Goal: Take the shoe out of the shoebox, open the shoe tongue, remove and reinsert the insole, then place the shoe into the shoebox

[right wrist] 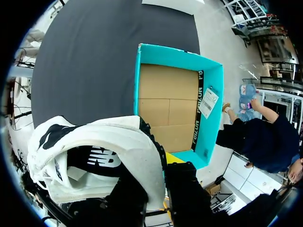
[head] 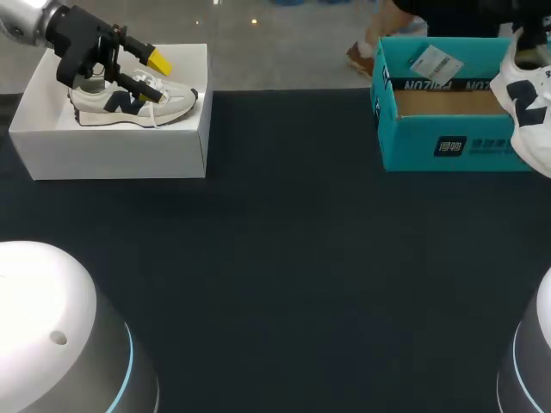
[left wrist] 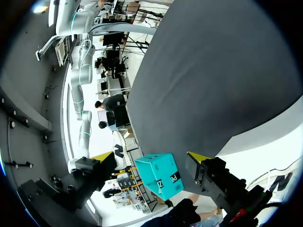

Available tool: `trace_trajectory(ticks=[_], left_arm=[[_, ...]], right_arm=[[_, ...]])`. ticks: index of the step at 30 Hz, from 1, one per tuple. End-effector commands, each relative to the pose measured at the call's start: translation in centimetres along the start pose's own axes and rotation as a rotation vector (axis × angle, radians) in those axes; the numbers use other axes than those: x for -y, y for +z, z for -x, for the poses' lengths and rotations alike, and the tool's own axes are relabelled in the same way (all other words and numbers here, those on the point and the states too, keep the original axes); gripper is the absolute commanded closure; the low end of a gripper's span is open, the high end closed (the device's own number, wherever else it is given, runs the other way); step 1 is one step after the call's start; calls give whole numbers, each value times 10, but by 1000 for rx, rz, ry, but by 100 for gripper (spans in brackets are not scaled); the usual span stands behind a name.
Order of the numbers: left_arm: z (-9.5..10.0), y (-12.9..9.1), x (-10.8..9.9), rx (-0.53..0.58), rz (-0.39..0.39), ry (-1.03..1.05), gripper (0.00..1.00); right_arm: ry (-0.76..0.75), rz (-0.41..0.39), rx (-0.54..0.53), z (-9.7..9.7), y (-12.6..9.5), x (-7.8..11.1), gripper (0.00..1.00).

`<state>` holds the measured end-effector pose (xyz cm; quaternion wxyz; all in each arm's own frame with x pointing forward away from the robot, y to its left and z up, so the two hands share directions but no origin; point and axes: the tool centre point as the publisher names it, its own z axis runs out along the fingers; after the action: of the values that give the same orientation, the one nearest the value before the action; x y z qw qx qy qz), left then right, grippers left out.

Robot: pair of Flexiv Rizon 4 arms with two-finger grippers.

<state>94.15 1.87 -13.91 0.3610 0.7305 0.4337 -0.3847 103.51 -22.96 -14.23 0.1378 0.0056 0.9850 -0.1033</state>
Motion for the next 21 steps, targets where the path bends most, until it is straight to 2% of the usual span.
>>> trace_trajectory(ticks=[1, 3, 10, 12, 14, 16, 21], left_arm=[[0, -1, -1, -2, -3, 1, 0], [0, -1, -1, -2, -3, 1, 0], [0, -1, -1, -2, -3, 1, 0], [0, -1, -1, -2, -3, 1, 0], [0, -1, -1, -2, -3, 1, 0], [0, -1, -1, -2, -3, 1, 0], [0, -1, -1, -2, -3, 1, 0]], right_arm=[[4, 45, -18, 13, 12, 26, 100], [3, 29, -27, 14, 18, 36, 100], [-18, 12, -32, 14, 34, 54, 100], [17, 21, -50, 16, 40, 58, 100], [41, -3, -52, 17, 43, 62, 100], [131, 16, -63, 22, 44, 64, 100], [410, -112, -116, 29, 48, 71, 100]])
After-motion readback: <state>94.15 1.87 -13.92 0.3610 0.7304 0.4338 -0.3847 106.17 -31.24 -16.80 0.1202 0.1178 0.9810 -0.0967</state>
